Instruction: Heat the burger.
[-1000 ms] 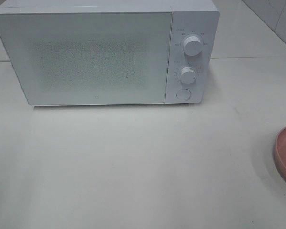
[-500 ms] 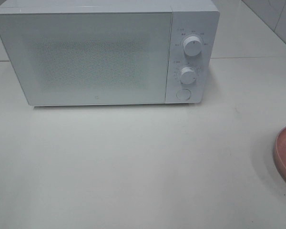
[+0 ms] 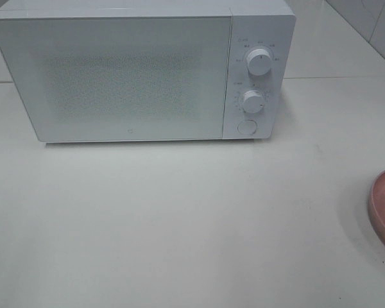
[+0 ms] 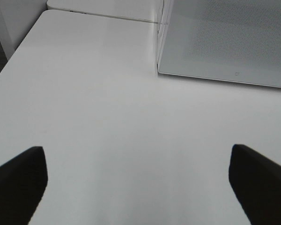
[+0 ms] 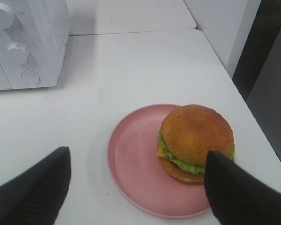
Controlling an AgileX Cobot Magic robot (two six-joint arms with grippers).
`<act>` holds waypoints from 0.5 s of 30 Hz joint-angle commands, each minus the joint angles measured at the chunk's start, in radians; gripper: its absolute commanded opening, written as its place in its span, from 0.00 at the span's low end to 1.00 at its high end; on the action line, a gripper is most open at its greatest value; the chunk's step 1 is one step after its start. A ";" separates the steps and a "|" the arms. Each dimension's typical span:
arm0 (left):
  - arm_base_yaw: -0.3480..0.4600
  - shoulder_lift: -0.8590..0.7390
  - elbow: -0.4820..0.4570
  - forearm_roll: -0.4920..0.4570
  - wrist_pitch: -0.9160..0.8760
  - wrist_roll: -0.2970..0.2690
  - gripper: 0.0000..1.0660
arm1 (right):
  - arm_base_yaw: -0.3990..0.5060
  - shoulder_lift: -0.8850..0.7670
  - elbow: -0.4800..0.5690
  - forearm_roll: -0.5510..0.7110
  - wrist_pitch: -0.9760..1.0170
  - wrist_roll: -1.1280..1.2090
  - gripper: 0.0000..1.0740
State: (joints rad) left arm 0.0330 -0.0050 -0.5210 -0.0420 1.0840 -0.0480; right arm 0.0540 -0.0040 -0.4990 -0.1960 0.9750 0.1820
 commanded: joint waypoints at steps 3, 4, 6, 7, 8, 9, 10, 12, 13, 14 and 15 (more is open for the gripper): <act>0.004 -0.018 0.003 -0.008 -0.013 0.002 0.92 | -0.005 -0.025 0.001 -0.004 -0.008 -0.010 0.69; 0.004 -0.018 0.003 -0.008 -0.013 0.002 0.92 | -0.005 -0.025 0.001 -0.004 -0.008 -0.010 0.69; 0.004 -0.017 0.003 -0.008 -0.013 0.002 0.92 | -0.005 -0.025 0.001 -0.004 -0.008 -0.010 0.69; 0.004 -0.017 0.003 -0.008 -0.013 0.002 0.92 | -0.005 -0.025 0.001 -0.004 -0.008 -0.010 0.69; 0.004 -0.017 0.003 -0.008 -0.013 0.002 0.92 | -0.005 -0.025 0.001 -0.004 -0.008 -0.010 0.69; 0.004 -0.017 0.003 -0.008 -0.013 0.002 0.92 | -0.005 -0.025 0.001 -0.004 -0.008 -0.010 0.69; 0.004 -0.017 0.003 -0.008 -0.013 0.002 0.92 | -0.005 -0.025 0.001 -0.004 -0.008 -0.010 0.69; 0.004 -0.017 0.003 -0.008 -0.013 0.002 0.92 | -0.005 -0.025 0.001 -0.004 -0.008 -0.010 0.69; 0.004 -0.017 0.003 -0.008 -0.013 0.002 0.92 | -0.005 -0.025 0.001 -0.004 -0.008 -0.010 0.69; 0.004 -0.017 0.003 -0.008 -0.013 0.002 0.92 | -0.005 -0.025 0.001 -0.004 -0.008 -0.010 0.69; 0.004 -0.017 0.003 -0.008 -0.013 0.002 0.92 | -0.005 -0.025 0.001 -0.004 -0.008 -0.010 0.69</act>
State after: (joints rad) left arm 0.0330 -0.0050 -0.5210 -0.0420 1.0840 -0.0480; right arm 0.0540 -0.0040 -0.4990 -0.1960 0.9750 0.1820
